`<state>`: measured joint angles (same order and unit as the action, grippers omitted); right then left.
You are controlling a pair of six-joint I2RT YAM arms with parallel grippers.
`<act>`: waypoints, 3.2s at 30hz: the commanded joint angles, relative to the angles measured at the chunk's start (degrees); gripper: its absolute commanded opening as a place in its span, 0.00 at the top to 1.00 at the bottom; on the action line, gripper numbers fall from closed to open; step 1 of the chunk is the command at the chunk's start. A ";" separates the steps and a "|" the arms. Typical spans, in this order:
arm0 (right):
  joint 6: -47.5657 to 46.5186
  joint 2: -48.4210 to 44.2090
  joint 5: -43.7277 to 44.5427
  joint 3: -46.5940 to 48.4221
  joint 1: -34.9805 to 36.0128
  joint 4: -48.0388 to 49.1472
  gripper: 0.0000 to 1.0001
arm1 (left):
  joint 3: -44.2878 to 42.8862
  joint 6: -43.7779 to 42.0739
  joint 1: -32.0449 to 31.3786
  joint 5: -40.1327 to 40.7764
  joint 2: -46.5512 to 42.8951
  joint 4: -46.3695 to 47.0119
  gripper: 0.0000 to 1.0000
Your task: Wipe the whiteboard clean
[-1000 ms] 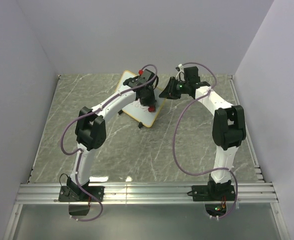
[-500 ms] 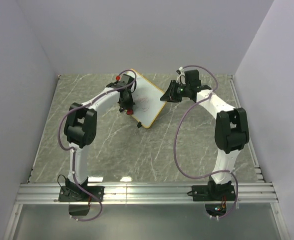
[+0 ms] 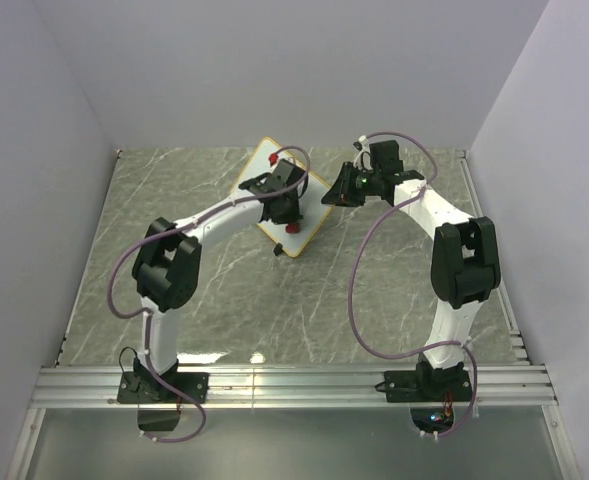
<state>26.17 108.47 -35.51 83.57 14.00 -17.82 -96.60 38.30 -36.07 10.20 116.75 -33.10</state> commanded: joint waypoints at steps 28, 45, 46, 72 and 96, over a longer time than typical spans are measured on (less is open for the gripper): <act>2.57 0.43 -4.66 4.76 3.49 -6.78 1.00 | 23.39 5.90 11.30 -16.34 -3.63 33.54 1.00; 2.04 0.61 -5.36 2.65 3.75 -5.99 1.00 | 0.98 3.97 3.90 -17.23 2.60 23.79 1.00; 1.87 0.52 -5.28 2.39 3.75 -6.08 1.00 | 0.45 4.15 5.30 -17.49 3.39 23.52 1.00; 1.51 3.33 -5.36 4.76 3.67 -6.96 1.00 | 3.08 0.72 9.54 -22.15 3.32 20.62 1.00; 0.72 2.63 -5.71 3.62 3.75 -7.57 1.00 | -12.28 -2.44 16.30 -21.10 18.84 9.57 1.00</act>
<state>27.66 111.68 -41.47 87.11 15.81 -22.15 -106.59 39.29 -20.01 -13.47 127.63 -15.09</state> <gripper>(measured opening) 0.124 0.089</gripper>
